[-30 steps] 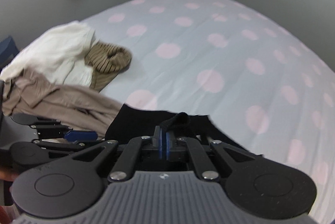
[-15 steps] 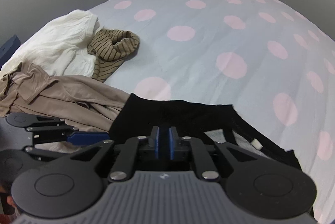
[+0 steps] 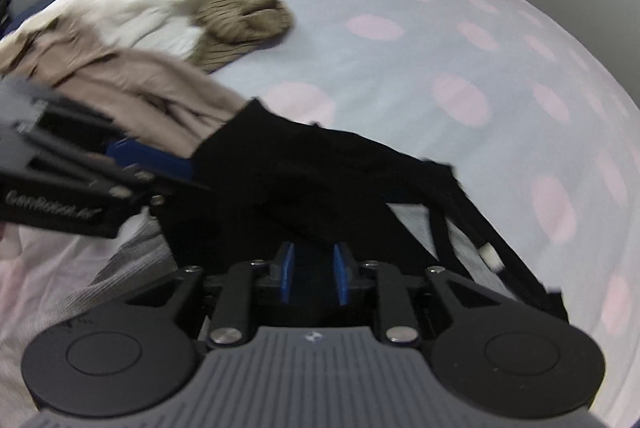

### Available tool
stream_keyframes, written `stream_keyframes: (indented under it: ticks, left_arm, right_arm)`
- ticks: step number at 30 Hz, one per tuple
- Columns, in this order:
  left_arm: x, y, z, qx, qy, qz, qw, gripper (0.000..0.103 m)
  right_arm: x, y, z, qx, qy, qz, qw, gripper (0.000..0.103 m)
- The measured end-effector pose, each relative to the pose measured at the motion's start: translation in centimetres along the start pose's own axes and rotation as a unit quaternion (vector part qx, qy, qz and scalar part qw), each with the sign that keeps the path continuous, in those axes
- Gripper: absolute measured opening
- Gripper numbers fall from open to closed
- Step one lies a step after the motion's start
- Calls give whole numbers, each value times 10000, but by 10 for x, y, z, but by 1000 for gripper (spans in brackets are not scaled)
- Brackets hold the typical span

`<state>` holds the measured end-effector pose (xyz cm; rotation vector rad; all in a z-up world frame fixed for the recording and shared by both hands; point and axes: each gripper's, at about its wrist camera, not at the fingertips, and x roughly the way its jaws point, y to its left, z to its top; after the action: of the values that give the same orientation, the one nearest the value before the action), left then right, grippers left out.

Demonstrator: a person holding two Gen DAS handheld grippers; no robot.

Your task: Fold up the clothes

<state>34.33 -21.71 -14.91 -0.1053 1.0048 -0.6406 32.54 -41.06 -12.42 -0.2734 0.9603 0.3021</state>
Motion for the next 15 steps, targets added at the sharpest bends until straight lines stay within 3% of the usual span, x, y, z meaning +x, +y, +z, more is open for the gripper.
stream_keyframes:
  ticks: [6,10,11,13,15]
  left_arm:
    - [2,4,1,-12,30,97,9999,27]
    - [2,8,2,-92,39,94,9999,27]
    - [2,9,2,-112,41,94,9999,27]
    - [2,11,2,-153,45,93,9998,27]
    - [2,13,3,-193,50,91,9998,27]
  right_arm:
    - [17,17,8,-575,-120,73,9982,25]
    - [24,16,10,-480,-218,133,9985,23]
    - [24,15,10,-449,-236,157,9986,15]
    - [22,16,10,-425,-287,178,9985,9]
    - [14,17,9,-447,-362,181,9982,7]
